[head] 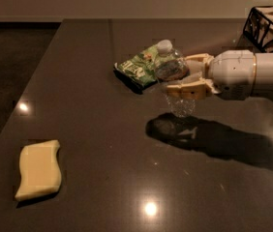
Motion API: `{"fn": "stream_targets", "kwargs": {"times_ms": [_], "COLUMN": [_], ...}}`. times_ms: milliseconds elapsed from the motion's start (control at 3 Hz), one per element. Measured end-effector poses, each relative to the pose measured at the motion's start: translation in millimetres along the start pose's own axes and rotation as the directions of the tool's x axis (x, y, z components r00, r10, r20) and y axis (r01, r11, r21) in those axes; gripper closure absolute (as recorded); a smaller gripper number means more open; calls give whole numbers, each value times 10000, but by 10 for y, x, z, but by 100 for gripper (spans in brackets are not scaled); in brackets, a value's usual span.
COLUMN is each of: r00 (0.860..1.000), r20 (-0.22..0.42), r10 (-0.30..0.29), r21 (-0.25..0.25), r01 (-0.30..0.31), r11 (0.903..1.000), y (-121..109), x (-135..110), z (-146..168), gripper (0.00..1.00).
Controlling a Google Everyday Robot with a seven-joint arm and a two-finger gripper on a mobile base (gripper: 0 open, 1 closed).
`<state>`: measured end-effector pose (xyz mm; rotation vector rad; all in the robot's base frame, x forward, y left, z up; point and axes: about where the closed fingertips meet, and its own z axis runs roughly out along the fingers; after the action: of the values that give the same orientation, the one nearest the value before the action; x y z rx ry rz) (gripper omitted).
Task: Place water bottle upright
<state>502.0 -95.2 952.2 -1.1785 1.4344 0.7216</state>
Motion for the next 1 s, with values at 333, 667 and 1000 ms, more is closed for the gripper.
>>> {"fn": "stream_targets", "kwargs": {"times_ms": [333, 667, 1000], "r00": [9962, 9885, 9795], "r20": [423, 1022, 1770], "r10": [759, 1117, 960], "r21": [14, -71, -370], "r01": [-760, -1115, -908], "r11": [9971, 9937, 9952], "y": [-29, -24, 2], "x": [115, 129, 46], "z": [11, 25, 35], "gripper": [100, 100, 100]}}
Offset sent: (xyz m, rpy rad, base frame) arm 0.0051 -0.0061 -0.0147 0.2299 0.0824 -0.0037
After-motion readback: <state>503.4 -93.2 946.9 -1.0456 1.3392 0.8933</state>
